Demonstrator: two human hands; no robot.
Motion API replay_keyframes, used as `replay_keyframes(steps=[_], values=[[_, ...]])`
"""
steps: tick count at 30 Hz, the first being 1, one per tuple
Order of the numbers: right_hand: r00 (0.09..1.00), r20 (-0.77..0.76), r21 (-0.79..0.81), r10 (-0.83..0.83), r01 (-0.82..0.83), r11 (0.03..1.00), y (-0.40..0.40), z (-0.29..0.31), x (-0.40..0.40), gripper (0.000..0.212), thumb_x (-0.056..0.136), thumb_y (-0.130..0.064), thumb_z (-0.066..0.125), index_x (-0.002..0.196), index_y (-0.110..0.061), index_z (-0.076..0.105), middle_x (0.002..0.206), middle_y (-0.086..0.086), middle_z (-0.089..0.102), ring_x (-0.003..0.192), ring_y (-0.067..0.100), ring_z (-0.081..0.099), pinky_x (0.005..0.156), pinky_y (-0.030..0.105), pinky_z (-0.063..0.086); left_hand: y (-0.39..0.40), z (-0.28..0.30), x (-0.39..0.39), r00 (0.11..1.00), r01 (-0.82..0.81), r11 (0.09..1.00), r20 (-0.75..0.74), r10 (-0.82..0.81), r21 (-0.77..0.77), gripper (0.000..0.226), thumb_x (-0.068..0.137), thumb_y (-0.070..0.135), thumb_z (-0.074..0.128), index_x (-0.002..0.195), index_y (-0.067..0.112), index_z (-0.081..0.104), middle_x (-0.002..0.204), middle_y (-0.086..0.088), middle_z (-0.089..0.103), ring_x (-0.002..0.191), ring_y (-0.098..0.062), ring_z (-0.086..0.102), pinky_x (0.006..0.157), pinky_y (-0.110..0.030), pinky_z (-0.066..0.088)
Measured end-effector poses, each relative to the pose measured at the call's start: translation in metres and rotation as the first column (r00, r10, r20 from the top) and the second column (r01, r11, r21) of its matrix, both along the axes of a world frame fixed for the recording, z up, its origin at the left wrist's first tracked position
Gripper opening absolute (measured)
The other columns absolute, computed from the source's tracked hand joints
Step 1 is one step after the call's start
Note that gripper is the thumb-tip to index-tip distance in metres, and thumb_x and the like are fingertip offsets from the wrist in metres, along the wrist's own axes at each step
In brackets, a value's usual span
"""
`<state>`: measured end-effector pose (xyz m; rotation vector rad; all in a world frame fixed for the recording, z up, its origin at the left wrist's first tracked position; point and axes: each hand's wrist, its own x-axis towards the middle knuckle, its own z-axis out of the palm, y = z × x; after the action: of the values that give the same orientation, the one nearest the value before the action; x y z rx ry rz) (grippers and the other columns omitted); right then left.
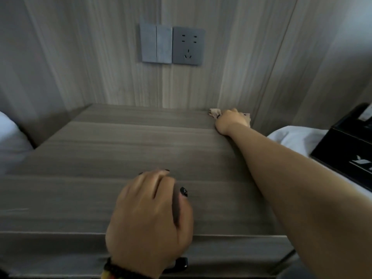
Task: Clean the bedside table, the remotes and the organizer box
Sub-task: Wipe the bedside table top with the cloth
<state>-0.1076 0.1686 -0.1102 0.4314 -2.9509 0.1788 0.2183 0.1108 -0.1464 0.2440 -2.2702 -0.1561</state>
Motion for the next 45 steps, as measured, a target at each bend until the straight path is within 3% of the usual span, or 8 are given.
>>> replay_keyframes(steps=[8,14,18,23,29,35,39,45], values=[[0.849,-0.014,-0.07,0.528,-0.528,0.846,0.001,-0.003,0.039,0.035,0.098,-0.024,0.036,0.123,-0.014,0.058,0.129,0.017,0.057,0.12,0.034,0.051,0.102,0.039,0.04,0.004,0.004,0.002,0.998,-0.017,0.999,0.053,0.014,0.049,0.034,0.084,0.032,0.043,0.086,0.01,0.069,0.098,-0.008,0.069,0.088,-0.028,0.064,0.076,-0.038,0.045],[0.941,0.007,-0.046,0.339,-0.339,0.94,0.002,-0.002,0.025,0.039,0.098,-0.025,0.033,0.128,-0.014,0.055,0.132,0.019,0.056,0.12,0.035,0.052,0.1,0.038,0.042,0.004,0.005,0.005,0.998,-0.033,0.997,0.059,0.029,0.066,0.035,0.083,0.03,0.043,0.086,0.008,0.069,0.093,-0.008,0.068,0.084,-0.028,0.063,0.074,-0.038,0.046],[0.89,0.082,-0.122,0.448,-0.437,0.891,0.03,-0.004,0.049,0.035,0.098,-0.025,0.034,0.123,-0.013,0.055,0.129,0.015,0.057,0.118,0.033,0.051,0.1,0.039,0.041,0.004,0.006,0.005,0.996,-0.027,0.996,0.082,0.02,0.085,0.034,0.084,0.03,0.042,0.085,0.01,0.069,0.092,-0.006,0.068,0.084,-0.026,0.062,0.073,-0.036,0.046],[0.764,-0.026,-0.198,0.645,-0.636,0.746,0.107,-0.002,0.151,0.038,0.094,-0.018,0.04,0.127,-0.009,0.057,0.128,0.008,0.06,0.122,0.02,0.049,0.103,0.013,0.025,0.006,0.005,0.005,0.999,-0.027,0.994,0.024,0.025,0.107,0.032,0.08,0.03,0.045,0.086,0.009,0.069,0.097,-0.008,0.069,0.088,-0.029,0.062,0.074,-0.039,0.045],[0.733,-0.175,-0.183,0.657,-0.68,0.71,0.157,-0.01,0.234,0.04,0.09,-0.016,0.049,0.129,-0.012,0.058,0.13,0.0,0.059,0.123,0.013,0.051,0.11,0.02,0.031,0.007,0.007,0.009,0.999,0.04,0.995,0.027,-0.043,0.096,0.033,0.083,0.029,0.045,0.094,0.01,0.069,0.103,-0.006,0.069,0.09,-0.025,0.064,0.074,-0.037,0.047],[0.854,-0.239,-0.124,0.462,-0.499,0.858,0.095,-0.028,0.259,0.045,0.085,-0.024,0.029,0.113,-0.018,0.063,0.114,0.003,0.065,0.112,0.026,0.057,0.104,0.043,0.038,0.008,0.01,0.011,0.997,0.07,0.974,-0.049,-0.061,0.216,0.034,0.085,0.027,0.044,0.105,0.01,0.065,0.123,-0.007,0.06,0.101,-0.024,0.061,0.077,-0.038,0.05],[0.79,-0.226,-0.147,0.57,-0.606,0.782,0.088,-0.023,0.27,0.046,0.089,-0.027,0.03,0.123,-0.017,0.059,0.122,0.005,0.062,0.117,0.026,0.055,0.109,0.042,0.037,0.002,0.018,0.019,0.998,0.047,0.948,-0.063,-0.029,0.313,0.031,0.087,0.024,0.051,0.114,0.012,0.059,0.134,-0.007,0.046,0.096,-0.025,0.061,0.069,-0.037,0.053],[0.685,-0.129,-0.13,0.717,-0.729,0.672,0.074,-0.007,0.21,0.032,0.09,-0.015,0.041,0.112,-0.006,0.063,0.108,0.013,0.065,0.103,0.028,0.057,0.096,0.032,0.037,-0.03,0.03,0.023,0.965,-0.248,0.913,0.169,0.203,0.325,0.034,0.082,0.021,0.061,0.114,0.012,0.06,0.125,-0.011,0.054,0.113,-0.031,0.052,0.092,-0.05,0.042]])
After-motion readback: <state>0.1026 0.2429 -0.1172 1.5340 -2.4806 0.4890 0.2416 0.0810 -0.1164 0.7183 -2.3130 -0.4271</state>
